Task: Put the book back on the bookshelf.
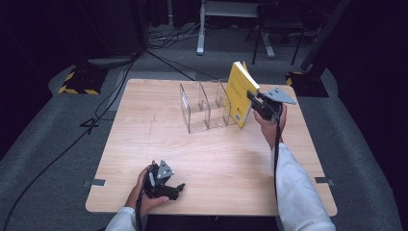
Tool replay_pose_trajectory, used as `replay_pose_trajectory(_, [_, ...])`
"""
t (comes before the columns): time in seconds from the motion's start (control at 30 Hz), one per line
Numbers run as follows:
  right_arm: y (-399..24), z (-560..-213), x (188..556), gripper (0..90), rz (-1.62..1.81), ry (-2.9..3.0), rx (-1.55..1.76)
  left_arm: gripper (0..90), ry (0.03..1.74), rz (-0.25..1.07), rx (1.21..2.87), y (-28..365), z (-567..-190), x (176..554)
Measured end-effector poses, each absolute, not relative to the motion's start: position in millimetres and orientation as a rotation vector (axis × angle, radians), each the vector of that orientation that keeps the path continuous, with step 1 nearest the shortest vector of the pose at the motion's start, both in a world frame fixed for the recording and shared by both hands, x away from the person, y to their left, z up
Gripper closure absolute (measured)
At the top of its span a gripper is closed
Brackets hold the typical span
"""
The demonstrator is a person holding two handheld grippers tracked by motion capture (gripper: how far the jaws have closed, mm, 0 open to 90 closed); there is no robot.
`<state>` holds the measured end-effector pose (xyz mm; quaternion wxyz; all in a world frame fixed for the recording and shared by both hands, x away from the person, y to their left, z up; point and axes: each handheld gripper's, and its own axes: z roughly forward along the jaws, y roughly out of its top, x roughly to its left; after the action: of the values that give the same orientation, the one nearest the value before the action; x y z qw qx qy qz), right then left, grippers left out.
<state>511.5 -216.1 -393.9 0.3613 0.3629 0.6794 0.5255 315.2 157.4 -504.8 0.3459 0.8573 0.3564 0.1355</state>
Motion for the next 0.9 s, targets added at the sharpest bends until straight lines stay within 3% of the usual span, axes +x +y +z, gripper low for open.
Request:
replay_pose_trajectory(0.2, [-222.7, -396.2, 502.9, 67.4, 1.3, 1.771, 0.928, 14.3, 0.922, 0.355, 2.229, 157.7, -504.6, 315.5])
replay_pose_trajectory(0.43, [-234.0, -393.3, 494.3, 51.7, 1.277, 1.859, 0.925, 14.3, 0.921, 0.356, 2.229, 157.7, -504.6, 315.6])
replay_pose_trajectory(0.9, [-244.9, -380.2, 464.4, 39.8, 1.201, 2.067, 0.864, 14.1, 0.923, 0.349, 2.229, 157.7, -504.5, 315.7])
